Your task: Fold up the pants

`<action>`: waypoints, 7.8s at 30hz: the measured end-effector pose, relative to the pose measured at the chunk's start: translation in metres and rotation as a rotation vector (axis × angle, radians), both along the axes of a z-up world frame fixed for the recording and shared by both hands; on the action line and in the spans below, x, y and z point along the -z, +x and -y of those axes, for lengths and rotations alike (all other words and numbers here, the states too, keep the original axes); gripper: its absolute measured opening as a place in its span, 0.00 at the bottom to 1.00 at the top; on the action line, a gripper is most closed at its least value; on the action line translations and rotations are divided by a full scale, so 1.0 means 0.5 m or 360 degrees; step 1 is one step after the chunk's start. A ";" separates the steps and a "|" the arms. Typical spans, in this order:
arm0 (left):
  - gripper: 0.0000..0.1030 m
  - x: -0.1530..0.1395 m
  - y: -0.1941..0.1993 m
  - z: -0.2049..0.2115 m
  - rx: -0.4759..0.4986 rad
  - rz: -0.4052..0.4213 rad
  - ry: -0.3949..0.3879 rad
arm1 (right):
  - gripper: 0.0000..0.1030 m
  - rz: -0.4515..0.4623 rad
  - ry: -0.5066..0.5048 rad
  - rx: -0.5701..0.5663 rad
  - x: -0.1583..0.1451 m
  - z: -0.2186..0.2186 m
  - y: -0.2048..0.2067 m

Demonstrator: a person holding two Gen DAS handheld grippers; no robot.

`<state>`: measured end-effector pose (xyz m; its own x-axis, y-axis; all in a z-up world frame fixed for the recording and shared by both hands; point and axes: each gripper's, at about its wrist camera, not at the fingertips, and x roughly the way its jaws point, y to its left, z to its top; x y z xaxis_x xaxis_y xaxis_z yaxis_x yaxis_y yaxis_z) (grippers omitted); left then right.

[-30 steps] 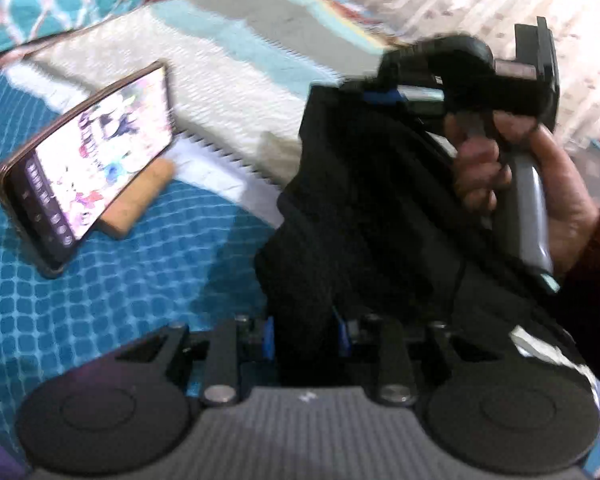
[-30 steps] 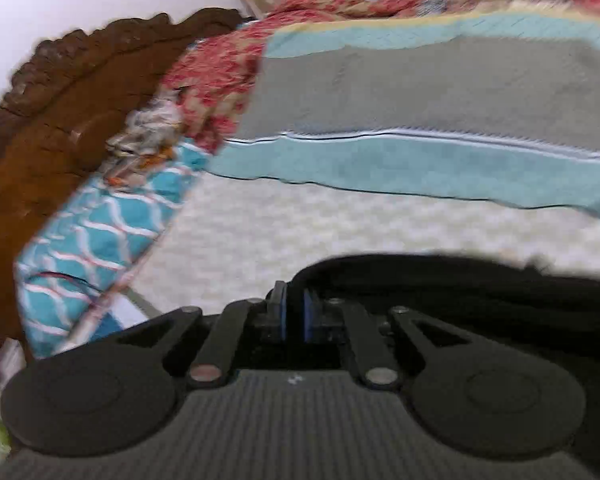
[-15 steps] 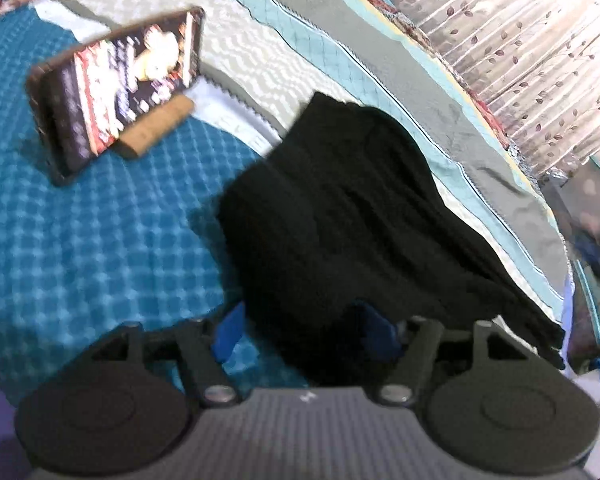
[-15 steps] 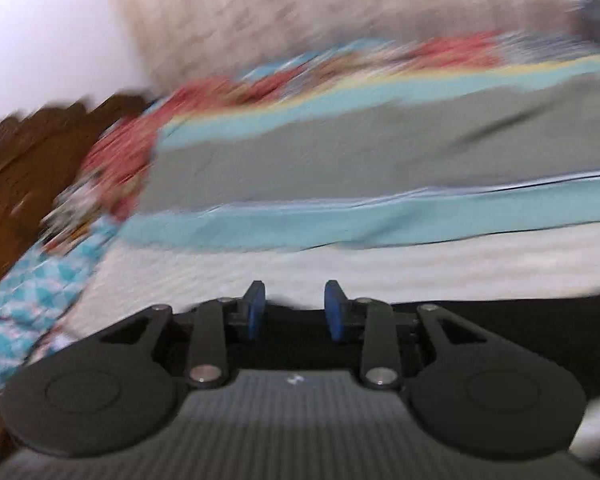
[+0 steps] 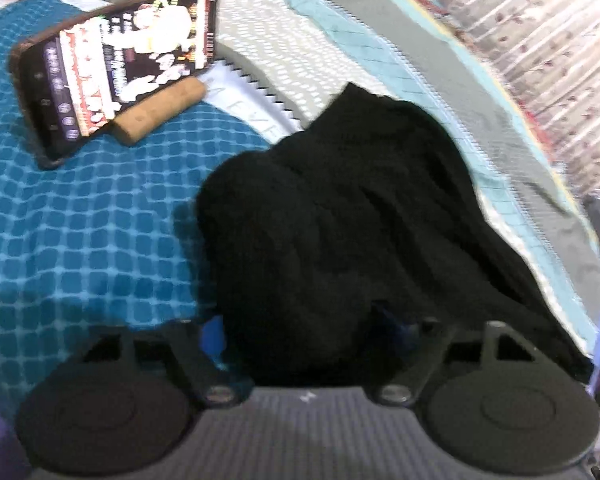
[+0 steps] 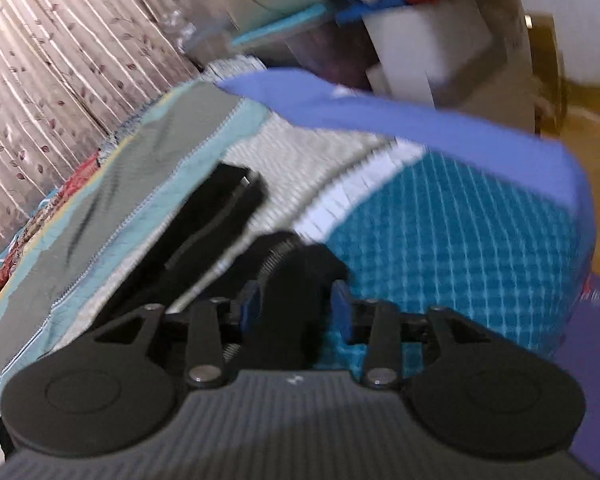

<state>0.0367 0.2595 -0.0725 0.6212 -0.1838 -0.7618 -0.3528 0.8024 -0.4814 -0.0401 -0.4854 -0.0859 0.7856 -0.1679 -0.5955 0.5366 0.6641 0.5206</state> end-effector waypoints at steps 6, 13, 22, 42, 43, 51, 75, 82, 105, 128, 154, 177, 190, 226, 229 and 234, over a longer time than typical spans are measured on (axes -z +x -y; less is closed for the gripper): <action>0.19 -0.020 0.002 0.005 -0.0031 -0.0097 -0.0058 | 0.30 0.0035 0.0120 -0.0048 0.036 -0.010 0.091; 0.17 -0.101 -0.052 0.014 -0.0009 -0.0092 -0.0007 | 0.05 0.0325 -0.0050 0.0145 -0.077 0.003 0.015; 0.24 -0.025 -0.064 0.065 0.0135 -0.0287 0.0098 | 0.08 -0.0027 -0.0079 0.0436 0.011 0.024 -0.086; 0.63 -0.228 0.218 0.156 0.0649 0.0322 0.0933 | 0.37 0.0132 -0.0232 0.0004 -0.159 -0.098 0.195; 0.64 -0.214 0.258 0.176 0.0693 0.0334 0.0973 | 0.38 0.0108 -0.0231 -0.0033 -0.153 -0.104 0.226; 0.89 -0.079 0.430 0.281 0.0972 0.0319 0.1295 | 0.49 -0.0140 -0.0146 -0.0093 -0.126 -0.084 0.425; 0.13 -0.232 0.218 0.249 0.0646 0.0680 0.1087 | 0.07 0.0069 0.0175 0.0044 -0.193 0.015 0.370; 0.13 -0.250 0.036 0.208 0.0703 0.0709 0.0945 | 0.07 0.0145 0.0248 0.0078 -0.188 0.029 0.124; 0.61 -0.154 -0.241 0.155 0.0752 0.0470 0.0753 | 0.53 0.0222 0.0331 0.0498 0.015 0.028 -0.191; 0.77 -0.097 -0.163 0.085 0.0301 0.0040 0.0712 | 0.45 -0.0154 -0.0418 0.0284 0.019 0.024 -0.060; 0.57 -0.074 -0.037 0.113 0.0272 0.0108 0.0934 | 0.12 0.0315 0.0153 0.0321 0.016 0.004 -0.074; 0.80 -0.158 -0.097 0.168 0.0371 0.0409 0.0461 | 0.47 -0.0137 -0.1346 -0.1620 0.018 -0.613 -0.001; 0.88 -0.102 0.066 0.631 0.1321 0.0300 0.0222 | 0.48 0.0034 -0.0587 -0.0863 -0.025 -0.390 -0.074; 1.00 -0.089 -0.111 -0.037 -0.0059 0.0337 0.0025 | 0.27 -0.0008 -0.0145 -0.2051 -0.028 -1.105 0.172; 0.97 -0.029 -0.065 -0.035 -0.0034 0.0224 -0.0090 | 0.19 -0.0208 0.0025 -0.2080 0.012 -1.150 0.211; 0.35 -0.018 -0.052 0.005 0.0025 0.0296 -0.0079 | 0.06 -0.0399 0.0169 -0.2047 0.072 -1.186 0.233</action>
<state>0.0105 0.2571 -0.0634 0.7474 -0.2290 -0.6237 -0.2415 0.7809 -0.5761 0.0762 0.1076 -0.1222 0.2146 0.6692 -0.7114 -0.3556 0.7319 0.5813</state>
